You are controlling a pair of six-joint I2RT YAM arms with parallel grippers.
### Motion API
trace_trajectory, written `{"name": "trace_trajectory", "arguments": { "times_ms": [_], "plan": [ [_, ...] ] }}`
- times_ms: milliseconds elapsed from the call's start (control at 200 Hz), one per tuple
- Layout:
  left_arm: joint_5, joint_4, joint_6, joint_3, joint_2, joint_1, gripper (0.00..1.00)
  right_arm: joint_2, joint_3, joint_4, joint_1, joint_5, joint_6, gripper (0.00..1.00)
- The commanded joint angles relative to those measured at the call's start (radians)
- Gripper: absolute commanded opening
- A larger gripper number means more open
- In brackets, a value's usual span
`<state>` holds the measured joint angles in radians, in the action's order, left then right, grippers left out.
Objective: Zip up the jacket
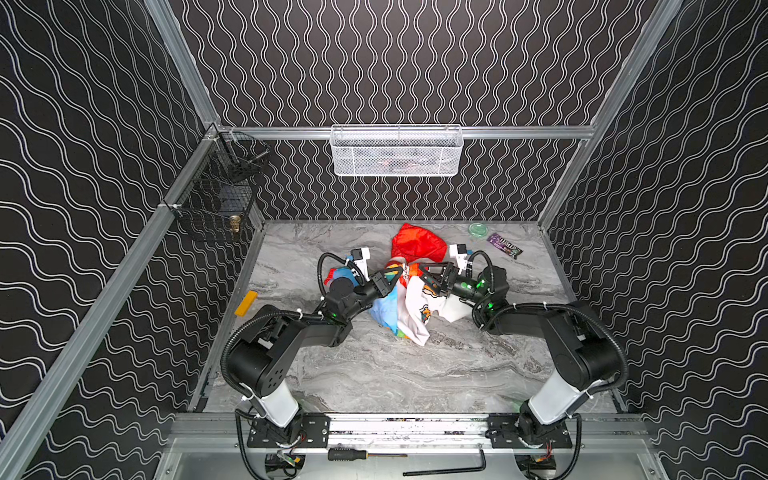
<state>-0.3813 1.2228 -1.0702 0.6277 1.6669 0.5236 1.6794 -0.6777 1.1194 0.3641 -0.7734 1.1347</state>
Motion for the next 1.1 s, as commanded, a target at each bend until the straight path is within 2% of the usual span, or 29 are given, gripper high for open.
{"name": "trace_trajectory", "arguments": {
  "times_ms": [0,120,190,280,365,535,626,711,826,906,1091],
  "plan": [
    [-0.025,-0.043,0.01,0.01,-0.021,-0.003,0.0,-0.048,-0.008,-0.211,-0.003,-0.038,-0.105,0.99],
    [-0.03,-0.12,0.036,0.015,-0.05,-0.006,0.0,-0.115,-0.091,-0.672,-0.004,0.008,-0.35,0.99],
    [-0.031,-0.174,0.053,0.019,-0.07,-0.008,0.0,-0.149,-0.152,-0.937,-0.003,0.106,-0.489,0.99],
    [-0.035,-0.241,0.076,0.026,-0.091,-0.009,0.0,-0.204,-0.179,-1.134,-0.004,0.263,-0.588,0.99],
    [-0.03,-0.255,0.087,0.017,-0.103,-0.009,0.0,-0.262,-0.185,-1.248,-0.005,0.407,-0.634,0.99],
    [-0.03,-0.324,0.111,0.016,-0.126,-0.009,0.0,-0.36,-0.17,-1.353,-0.005,0.671,-0.642,0.99],
    [-0.03,-0.357,0.122,0.017,-0.137,-0.008,0.0,-0.429,-0.126,-1.327,-0.005,0.739,-0.648,0.99],
    [-0.027,-0.396,0.136,0.02,-0.153,-0.01,0.0,-0.491,-0.074,-1.285,-0.005,0.814,-0.596,0.99],
    [-0.027,-0.459,0.158,0.027,-0.175,-0.008,0.0,-0.499,-0.068,-1.299,-0.009,0.84,-0.6,0.99],
    [-0.027,-0.501,0.172,0.03,-0.187,-0.008,0.0,-0.448,-0.114,-1.399,-0.013,0.842,-0.593,0.99],
    [-0.034,-0.579,0.192,0.043,-0.211,-0.008,0.0,-0.417,-0.085,-1.351,-0.013,0.731,-0.615,0.99]
  ]
}}
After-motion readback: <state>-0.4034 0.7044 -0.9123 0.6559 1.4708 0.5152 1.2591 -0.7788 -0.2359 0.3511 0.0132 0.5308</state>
